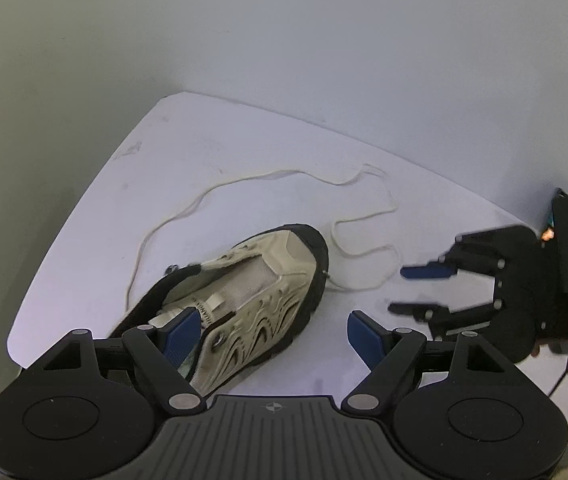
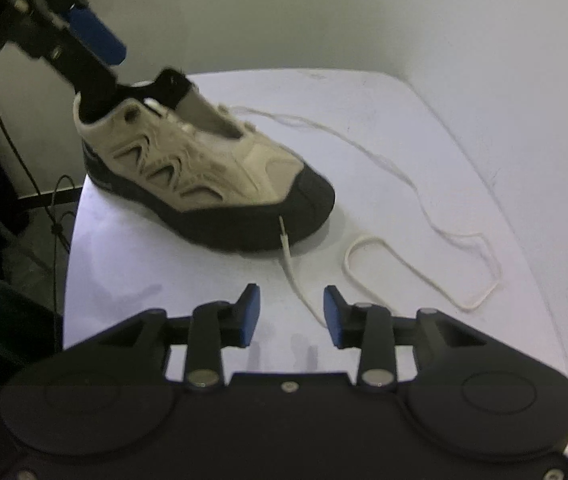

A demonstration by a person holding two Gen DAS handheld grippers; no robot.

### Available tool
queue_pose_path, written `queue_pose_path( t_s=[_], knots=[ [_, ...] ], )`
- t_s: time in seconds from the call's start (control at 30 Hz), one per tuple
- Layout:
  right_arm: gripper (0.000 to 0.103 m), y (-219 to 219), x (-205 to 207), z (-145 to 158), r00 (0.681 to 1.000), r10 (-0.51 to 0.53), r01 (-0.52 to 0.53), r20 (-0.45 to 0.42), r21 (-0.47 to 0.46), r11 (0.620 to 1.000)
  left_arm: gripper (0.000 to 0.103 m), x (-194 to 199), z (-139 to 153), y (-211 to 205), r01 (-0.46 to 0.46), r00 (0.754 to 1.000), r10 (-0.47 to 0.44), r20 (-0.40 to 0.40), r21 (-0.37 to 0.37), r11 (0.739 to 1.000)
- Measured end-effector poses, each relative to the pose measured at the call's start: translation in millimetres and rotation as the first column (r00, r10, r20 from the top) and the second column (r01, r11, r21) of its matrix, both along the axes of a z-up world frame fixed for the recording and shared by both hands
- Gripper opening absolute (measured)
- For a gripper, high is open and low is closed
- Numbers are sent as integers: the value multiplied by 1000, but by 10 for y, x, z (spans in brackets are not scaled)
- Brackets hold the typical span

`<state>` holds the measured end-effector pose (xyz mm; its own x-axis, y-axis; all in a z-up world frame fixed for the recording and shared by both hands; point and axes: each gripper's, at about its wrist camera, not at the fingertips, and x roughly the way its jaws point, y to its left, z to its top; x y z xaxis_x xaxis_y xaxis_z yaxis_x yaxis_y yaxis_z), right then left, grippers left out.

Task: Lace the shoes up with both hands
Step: 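Hold the lace end upright with the right gripper near the sneaker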

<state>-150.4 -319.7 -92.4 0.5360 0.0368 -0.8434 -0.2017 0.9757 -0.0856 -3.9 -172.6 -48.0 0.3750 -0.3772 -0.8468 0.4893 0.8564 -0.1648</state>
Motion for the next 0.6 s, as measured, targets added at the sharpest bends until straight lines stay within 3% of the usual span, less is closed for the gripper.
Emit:
queue_pose_path(
  t_s=[0.27, 0.47, 0.6],
  knots=[
    [34, -209, -105, -383, 995, 93, -94, 23, 29, 995, 76, 129, -310, -264, -93, 996, 91, 23, 113, 989],
    [34, -397, -246, -423, 991, 129, -129, 25, 24, 991, 76, 218, -399, -226, -129, 991, 126, 38, 127, 983],
    [34, -486, -313, -422, 985, 158, -160, 63, 24, 987, 79, 253, -362, -72, -198, 979, 193, 68, 81, 977]
  ],
)
